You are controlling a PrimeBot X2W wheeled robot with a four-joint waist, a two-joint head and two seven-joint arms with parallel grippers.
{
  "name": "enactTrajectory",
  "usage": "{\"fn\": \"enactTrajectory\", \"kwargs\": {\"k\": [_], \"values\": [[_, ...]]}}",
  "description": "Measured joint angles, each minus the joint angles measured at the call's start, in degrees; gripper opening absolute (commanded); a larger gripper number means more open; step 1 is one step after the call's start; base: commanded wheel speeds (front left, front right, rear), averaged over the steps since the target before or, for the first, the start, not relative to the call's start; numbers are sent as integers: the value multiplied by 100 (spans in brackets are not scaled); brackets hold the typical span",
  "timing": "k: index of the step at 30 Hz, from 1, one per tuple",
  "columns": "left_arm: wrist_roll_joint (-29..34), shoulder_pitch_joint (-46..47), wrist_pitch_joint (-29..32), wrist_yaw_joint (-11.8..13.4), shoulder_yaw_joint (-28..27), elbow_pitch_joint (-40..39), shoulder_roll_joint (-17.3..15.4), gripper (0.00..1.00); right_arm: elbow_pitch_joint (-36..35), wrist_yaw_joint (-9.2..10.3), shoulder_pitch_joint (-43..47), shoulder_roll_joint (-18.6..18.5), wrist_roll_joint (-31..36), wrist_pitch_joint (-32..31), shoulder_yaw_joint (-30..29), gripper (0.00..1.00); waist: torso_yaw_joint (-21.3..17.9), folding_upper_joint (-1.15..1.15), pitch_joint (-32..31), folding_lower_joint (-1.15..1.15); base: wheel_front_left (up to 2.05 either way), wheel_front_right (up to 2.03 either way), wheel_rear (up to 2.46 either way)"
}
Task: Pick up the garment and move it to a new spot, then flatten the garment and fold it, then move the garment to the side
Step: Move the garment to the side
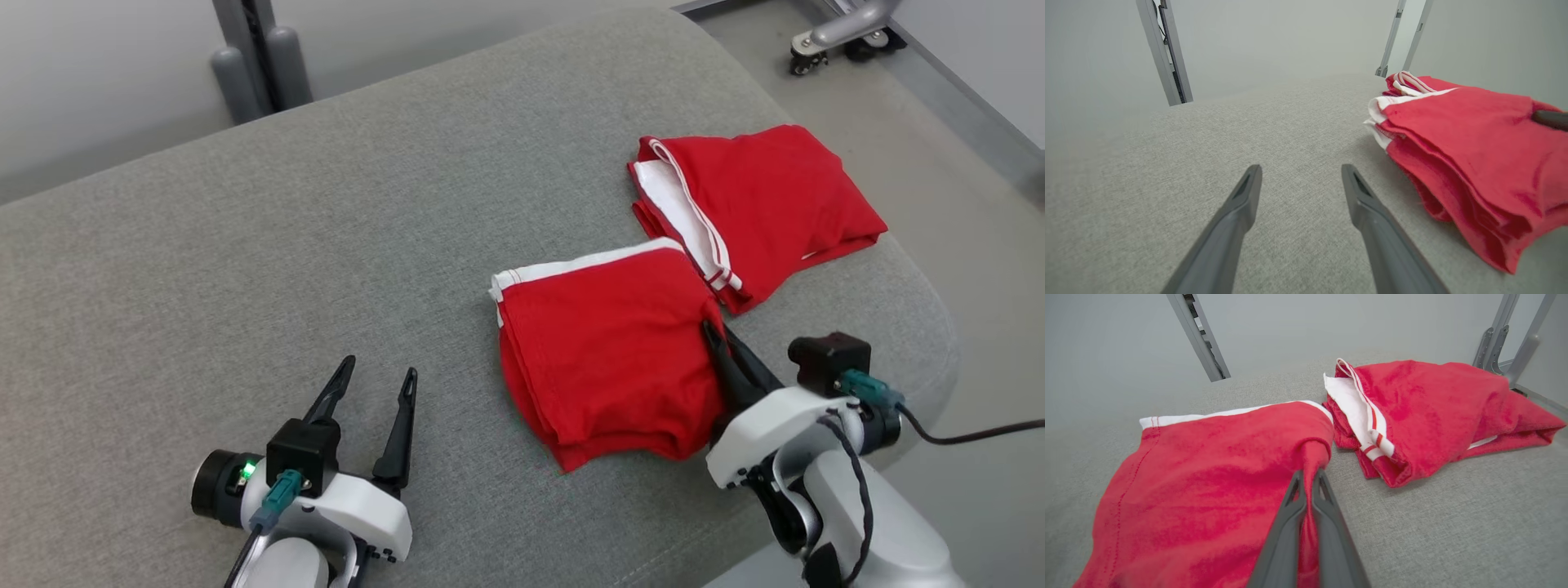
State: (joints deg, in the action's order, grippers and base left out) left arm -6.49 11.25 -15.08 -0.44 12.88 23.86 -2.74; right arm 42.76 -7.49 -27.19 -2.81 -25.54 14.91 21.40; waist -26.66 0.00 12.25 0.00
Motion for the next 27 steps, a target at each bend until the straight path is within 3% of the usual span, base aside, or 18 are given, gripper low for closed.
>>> {"fn": "enactTrajectory", "kwargs": {"k": [5,9,21,22,23,24,27], "values": [[9,178,0,-2,157,37,1,100,19,-1,-538,-130,323,0,94,0,-86,0,205,0,0,0,0],[54,260,0,-34,261,68,1,100,146,-1,-1057,-423,557,0,-107,0,69,0,292,0,0,0,0],[148,389,0,-49,233,77,-4,100,1206,-1,-1956,-1529,1835,7,-1699,0,884,0,578,0,0,0,0],[154,401,0,-51,220,76,-4,100,1295,-1,-1985,-1590,2017,7,-1845,33,949,0,604,0,0,0,0],[164,405,0,-51,202,77,-5,100,1418,-1,-2000,-1635,2150,7,-2048,76,1013,0,628,0,0,0,0],[175,406,0,-51,191,73,-8,100,1515,-1,-2001,-1679,2292,7,-2258,100,1069,0,651,0,0,0,0],[178,411,-1,-49,156,53,-1,100,1558,-1,-1994,-1769,2699,7,-3036,100,1204,0,697,0,0,0,0]]}}
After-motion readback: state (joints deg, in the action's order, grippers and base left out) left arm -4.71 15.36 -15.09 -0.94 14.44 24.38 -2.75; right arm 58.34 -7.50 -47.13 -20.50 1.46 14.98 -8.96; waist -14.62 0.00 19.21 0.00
